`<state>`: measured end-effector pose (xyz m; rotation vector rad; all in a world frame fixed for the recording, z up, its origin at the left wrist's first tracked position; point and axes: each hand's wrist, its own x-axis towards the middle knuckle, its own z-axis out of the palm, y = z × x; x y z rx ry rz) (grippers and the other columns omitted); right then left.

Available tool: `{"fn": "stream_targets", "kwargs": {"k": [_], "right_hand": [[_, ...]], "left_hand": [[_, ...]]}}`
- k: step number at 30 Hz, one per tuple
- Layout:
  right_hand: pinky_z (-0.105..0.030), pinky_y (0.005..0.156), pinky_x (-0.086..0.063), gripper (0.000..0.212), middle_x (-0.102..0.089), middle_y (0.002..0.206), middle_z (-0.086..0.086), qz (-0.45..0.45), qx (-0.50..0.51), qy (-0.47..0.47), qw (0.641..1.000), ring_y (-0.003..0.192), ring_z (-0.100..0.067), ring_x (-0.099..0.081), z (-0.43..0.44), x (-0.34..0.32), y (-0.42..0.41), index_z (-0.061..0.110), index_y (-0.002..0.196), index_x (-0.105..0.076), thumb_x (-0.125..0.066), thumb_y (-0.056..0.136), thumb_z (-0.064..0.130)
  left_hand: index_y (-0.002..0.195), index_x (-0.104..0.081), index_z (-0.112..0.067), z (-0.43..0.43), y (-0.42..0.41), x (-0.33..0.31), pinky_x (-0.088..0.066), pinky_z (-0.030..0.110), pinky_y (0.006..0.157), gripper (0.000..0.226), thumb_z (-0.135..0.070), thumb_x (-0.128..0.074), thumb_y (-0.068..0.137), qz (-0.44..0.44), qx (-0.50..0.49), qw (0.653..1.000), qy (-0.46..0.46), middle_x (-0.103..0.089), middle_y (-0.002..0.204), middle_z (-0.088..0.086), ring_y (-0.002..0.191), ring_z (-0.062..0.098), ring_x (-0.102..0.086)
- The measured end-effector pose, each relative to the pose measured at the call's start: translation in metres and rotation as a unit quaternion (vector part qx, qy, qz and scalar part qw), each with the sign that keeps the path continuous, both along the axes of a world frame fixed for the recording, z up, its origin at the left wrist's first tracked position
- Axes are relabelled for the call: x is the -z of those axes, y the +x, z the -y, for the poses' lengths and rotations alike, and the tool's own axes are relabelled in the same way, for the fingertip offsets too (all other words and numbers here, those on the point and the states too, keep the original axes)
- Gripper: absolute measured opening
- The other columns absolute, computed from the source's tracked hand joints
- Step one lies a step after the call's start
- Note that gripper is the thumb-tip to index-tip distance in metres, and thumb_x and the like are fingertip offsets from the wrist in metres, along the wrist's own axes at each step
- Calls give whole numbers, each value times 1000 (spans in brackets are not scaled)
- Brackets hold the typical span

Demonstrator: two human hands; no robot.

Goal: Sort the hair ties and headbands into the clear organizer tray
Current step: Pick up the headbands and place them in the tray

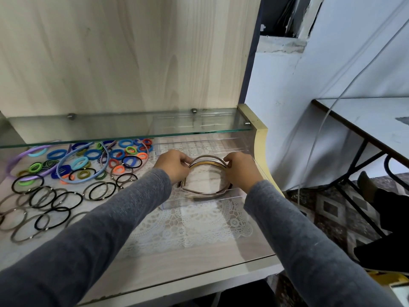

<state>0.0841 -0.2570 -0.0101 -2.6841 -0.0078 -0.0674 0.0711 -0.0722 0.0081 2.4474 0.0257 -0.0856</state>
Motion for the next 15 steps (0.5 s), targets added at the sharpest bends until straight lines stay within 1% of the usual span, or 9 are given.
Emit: {"fn": "stream_targets", "kwargs": {"k": [4,6,10,13,15], "right_hand": [[-32,87,-54,25,-67,105,-7,8,11,10,1000,93,-20,-62,1,4,1,19,101,-72,-62,82,7],[-31,85,-54,24,-67,102,-5,7,6,5,1000,90,-19,-62,1,3,0,19,99,-73,-62,82,6],[-31,84,-55,20,-68,98,-5,11,-4,-6,1000,85,-18,-62,1,2,-1,15,99,-74,-63,85,7],[-33,85,-54,19,-67,95,-6,12,-3,-8,1000,86,-21,-61,-1,3,-3,14,93,-73,-59,85,4],[-34,83,-54,21,-66,93,-6,16,1,-4,1000,88,-23,-60,-1,4,-5,17,86,-70,-56,81,2]], "left_hand": [[103,-74,-16,0,-3,6,-48,24,79,30,-1,-55,86,-4,-4,1000,8,-71,99,0,89,14,-61],[102,-75,-16,0,-2,7,-50,26,78,32,1,-53,84,-3,0,1000,17,-71,96,0,90,14,-62],[107,-73,-15,1,-2,11,-43,22,80,32,-1,-54,86,4,18,999,44,-69,107,1,93,13,-57],[114,-70,-16,-1,-3,15,-42,22,87,34,0,-56,87,16,27,998,63,-62,119,4,106,19,-57],[116,-70,-17,-2,-3,18,-40,22,89,35,-1,-56,88,31,35,996,75,-60,122,5,110,22,-56]]}}
